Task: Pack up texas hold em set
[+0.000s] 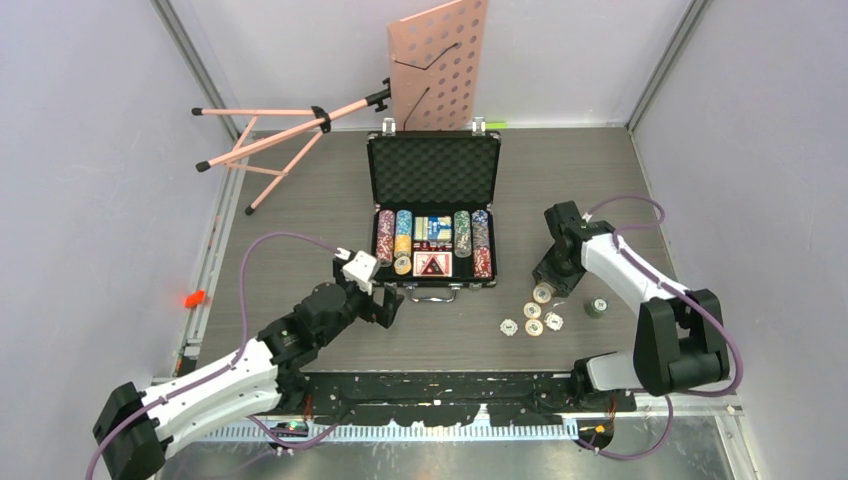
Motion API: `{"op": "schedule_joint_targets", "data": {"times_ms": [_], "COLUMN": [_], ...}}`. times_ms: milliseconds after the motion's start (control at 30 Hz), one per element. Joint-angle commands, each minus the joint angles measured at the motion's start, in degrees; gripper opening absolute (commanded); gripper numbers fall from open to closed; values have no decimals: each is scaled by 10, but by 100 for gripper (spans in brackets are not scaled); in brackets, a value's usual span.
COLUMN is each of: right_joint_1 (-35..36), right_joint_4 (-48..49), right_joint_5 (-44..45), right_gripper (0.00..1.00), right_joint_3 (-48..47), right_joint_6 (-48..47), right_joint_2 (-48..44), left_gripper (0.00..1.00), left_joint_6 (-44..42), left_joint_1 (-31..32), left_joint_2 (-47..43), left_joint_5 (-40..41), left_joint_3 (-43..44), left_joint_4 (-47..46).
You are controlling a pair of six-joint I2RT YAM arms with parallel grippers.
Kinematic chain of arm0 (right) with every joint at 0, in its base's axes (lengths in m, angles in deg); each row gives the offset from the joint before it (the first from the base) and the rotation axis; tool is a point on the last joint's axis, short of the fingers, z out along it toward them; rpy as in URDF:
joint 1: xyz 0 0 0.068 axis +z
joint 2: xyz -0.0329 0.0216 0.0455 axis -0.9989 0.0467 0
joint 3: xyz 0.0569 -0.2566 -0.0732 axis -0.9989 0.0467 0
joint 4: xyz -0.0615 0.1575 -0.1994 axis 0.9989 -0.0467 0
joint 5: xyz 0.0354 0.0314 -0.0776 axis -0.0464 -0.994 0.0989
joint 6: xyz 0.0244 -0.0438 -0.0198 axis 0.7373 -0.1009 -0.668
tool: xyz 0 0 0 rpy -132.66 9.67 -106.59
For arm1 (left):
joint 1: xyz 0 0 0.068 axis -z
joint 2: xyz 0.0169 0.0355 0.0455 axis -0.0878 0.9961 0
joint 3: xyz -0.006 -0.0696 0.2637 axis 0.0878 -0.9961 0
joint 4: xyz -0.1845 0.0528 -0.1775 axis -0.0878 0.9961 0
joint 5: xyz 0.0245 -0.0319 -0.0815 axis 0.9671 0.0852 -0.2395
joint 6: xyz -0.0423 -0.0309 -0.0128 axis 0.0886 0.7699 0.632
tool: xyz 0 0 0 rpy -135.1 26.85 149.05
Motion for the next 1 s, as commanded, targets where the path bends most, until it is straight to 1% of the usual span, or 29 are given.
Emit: {"op": "schedule_joint_targets", "data": {"times_ms": [0,100,167,233,267,300,367,433,533,600,700,833,967], "right_joint_1": [-2,-2,-2,-2,-2,-1,-1,-1,-1,-2,-2,-2,-1], "right_joint_4": [-38,-45,-50,-52,-52,-51,-58,-66,-74,-77,-79,-82,-87], "right_joint_5": [-18,-40,-54,-72,-82,-84,-109,-118,-129,-138,-156,-172,-184], "right_gripper": [40,39,38,37,37,37,37,37,37,37,36,35,35], "right_joint_3": [-30,-31,-33,-33,-33,-34,-39,-51,-59,-61,-64,-72,-80], "right_joint_6": [22,35,44,54,57,60,64,65,71,78,88,97,102], "right_joint_2": [-39,-49,-57,-67,-77,-81,-93,-105,-123,-133,-149,-165,-176], "left_gripper": [100,100,98,86,83,83,85,85,84,79,76,74,60], "left_joint_6": [72,162,214,248,254,249,235,244,300,326,343,357,370], "left_joint_1": [-3,-3,-2,1,12,32,83,109,121,126,143,161,161], "left_joint_2": [12,47,94,162,187,210,249,292,356,396,442,488,525], "left_joint_5": [-37,-94,-133,-168,-165,-150,-89,-82,-90,-91,-71,-51,-46], "left_joint_3": [2,-2,0,16,31,47,79,105,133,142,162,189,222], "left_joint_4": [-60,-126,-195,-257,-264,-264,-266,-299,-368,-418,-459,-501,-521]}}
